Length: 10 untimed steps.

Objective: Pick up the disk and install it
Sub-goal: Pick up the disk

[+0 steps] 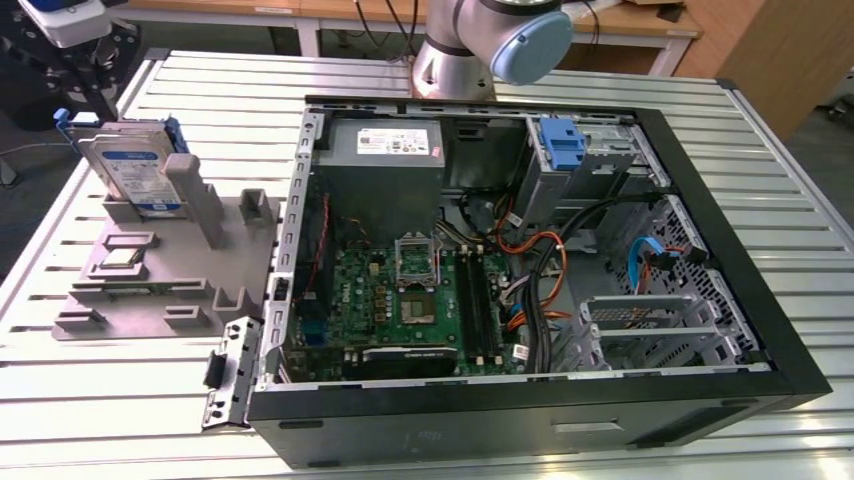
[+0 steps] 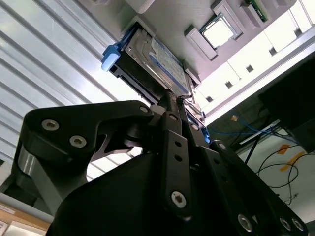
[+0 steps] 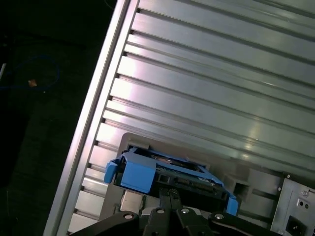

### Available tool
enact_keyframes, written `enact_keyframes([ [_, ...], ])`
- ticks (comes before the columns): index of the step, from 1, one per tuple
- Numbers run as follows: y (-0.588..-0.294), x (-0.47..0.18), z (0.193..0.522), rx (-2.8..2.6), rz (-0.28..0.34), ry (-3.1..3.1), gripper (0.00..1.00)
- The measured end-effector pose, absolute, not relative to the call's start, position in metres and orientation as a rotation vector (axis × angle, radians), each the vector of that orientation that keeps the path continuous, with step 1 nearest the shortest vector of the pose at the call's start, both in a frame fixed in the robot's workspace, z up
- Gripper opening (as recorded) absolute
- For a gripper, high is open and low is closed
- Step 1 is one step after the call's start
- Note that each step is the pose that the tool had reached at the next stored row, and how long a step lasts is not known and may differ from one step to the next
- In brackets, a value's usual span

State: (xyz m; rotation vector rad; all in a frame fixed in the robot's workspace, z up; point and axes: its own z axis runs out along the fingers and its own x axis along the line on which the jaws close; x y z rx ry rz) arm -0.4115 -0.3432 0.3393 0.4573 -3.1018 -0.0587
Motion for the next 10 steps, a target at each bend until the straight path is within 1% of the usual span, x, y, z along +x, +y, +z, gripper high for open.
enact_keyframes([
  [10,-0.3432,-0.4114,0.3390,0.692,-0.059,-3.056,0.10],
])
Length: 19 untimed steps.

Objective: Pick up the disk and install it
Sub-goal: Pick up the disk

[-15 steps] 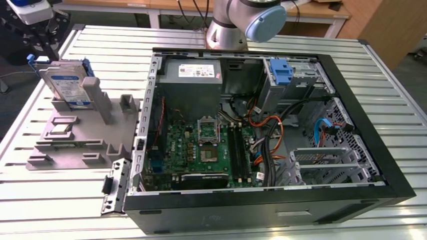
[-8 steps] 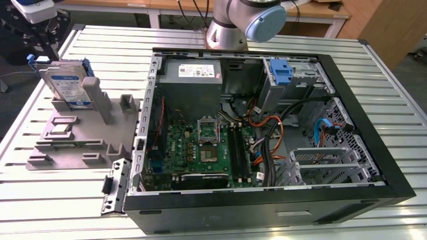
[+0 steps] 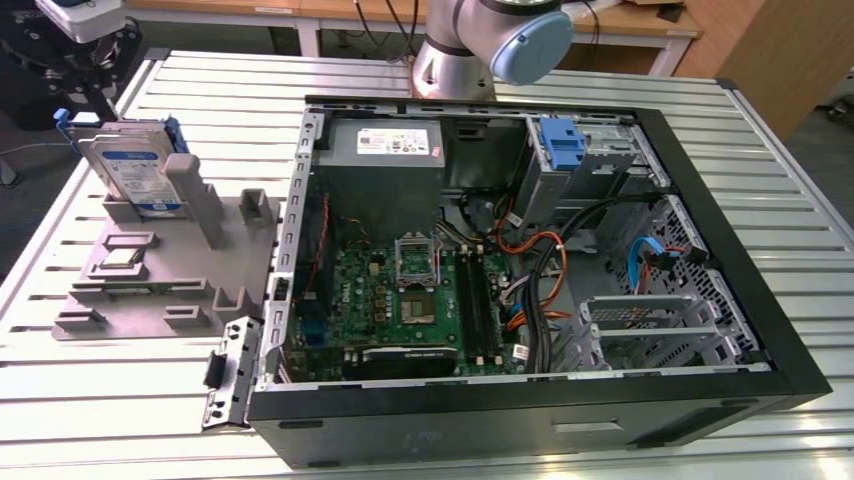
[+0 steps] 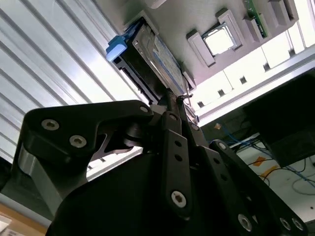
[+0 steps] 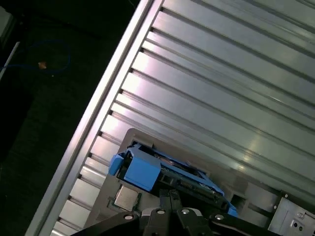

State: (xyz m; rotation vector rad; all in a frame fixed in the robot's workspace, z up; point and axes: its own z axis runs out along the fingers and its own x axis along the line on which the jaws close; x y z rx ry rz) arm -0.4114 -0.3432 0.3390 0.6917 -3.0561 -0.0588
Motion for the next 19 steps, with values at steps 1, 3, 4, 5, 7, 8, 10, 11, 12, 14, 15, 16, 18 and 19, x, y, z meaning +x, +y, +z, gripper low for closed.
enact_keyframes([
  [1,-0.3432,-0.4115,0.3390,0.714,-0.059,-3.051,0.10],
  [3,-0.3432,-0.4114,0.3389,0.760,-0.059,-3.039,0.10],
  [4,-0.3432,-0.4114,0.3389,0.783,-0.059,-3.033,0.10],
  [5,-0.3432,-0.4114,0.3389,0.806,-0.059,-3.027,0.10],
  [7,-0.3432,-0.4115,0.3388,0.852,-0.059,-3.014,0.10],
  [8,-0.3432,-0.4115,0.3388,0.875,-0.059,-3.008,0.10],
  [10,-0.3432,-0.4115,0.3388,0.918,-0.059,-2.995,0.10],
  [11,-0.3432,-0.4115,0.3388,0.940,-0.059,-2.988,0.10],
  [12,-0.3432,-0.4114,0.3387,0.961,-0.059,-2.981,0.10],
  [14,-0.3432,-0.4115,0.3387,1.003,-0.060,-2.968,0.10],
  [15,-0.3432,-0.4114,0.3387,1.024,-0.060,-2.961,0.10],
  [16,-0.3432,-0.4114,0.3387,1.042,-0.060,-2.955,0.10],
  [18,-0.3432,-0.4114,0.3386,1.059,-0.060,-2.949,0.10],
  [19,-0.3432,-0.4114,0.3387,1.059,-0.060,-2.949,0.10],
])
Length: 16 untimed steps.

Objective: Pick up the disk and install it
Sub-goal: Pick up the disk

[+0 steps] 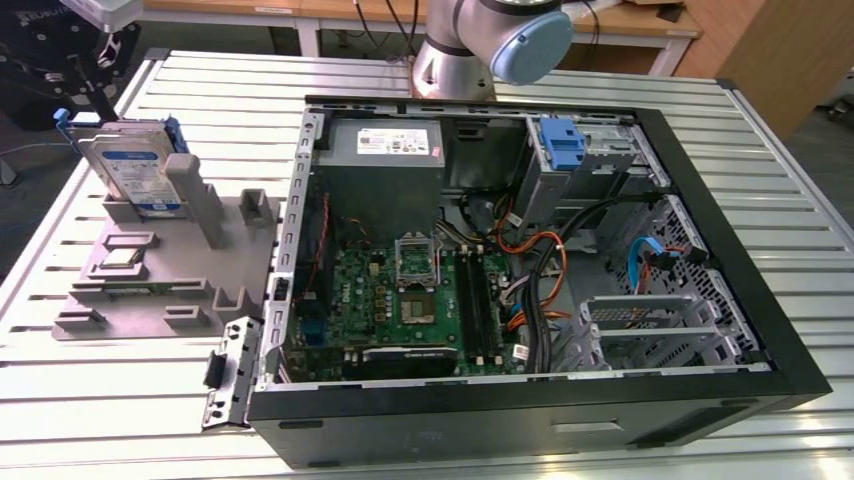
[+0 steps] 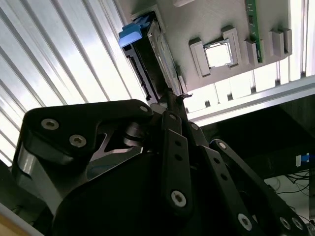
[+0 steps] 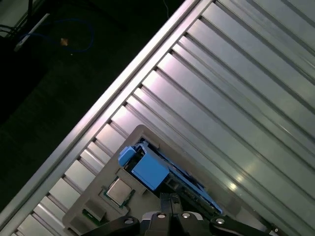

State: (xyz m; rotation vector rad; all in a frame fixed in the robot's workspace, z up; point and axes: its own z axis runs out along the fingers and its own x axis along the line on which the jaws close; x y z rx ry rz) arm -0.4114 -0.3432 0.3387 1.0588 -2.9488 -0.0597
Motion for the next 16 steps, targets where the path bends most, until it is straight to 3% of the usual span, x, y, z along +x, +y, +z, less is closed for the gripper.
enact_keyframes([
  [16,-0.3432,-0.4115,0.3387,1.265,-0.059,-2.864,0.10],
])
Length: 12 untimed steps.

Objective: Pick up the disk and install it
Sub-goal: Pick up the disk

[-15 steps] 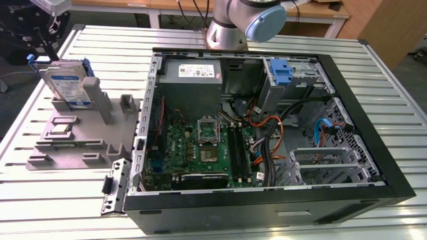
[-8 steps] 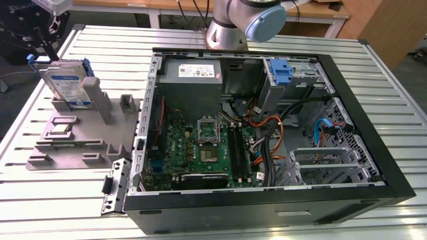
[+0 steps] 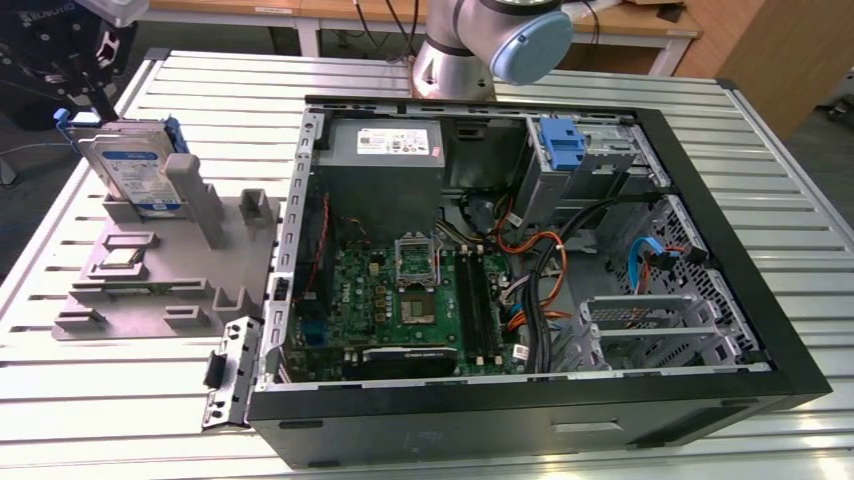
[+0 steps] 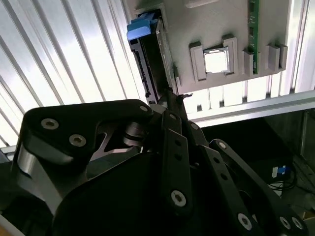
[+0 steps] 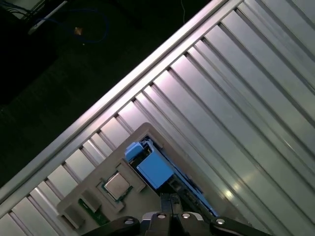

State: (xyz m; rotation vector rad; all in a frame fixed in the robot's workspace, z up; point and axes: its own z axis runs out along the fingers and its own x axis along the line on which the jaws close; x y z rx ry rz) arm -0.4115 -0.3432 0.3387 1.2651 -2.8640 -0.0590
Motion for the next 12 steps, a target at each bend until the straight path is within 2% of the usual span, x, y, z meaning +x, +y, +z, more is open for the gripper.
enact_keyframes([
  [12,-0.3431,-0.4115,0.3383,1.499,-0.063,-2.749,0.10],
])
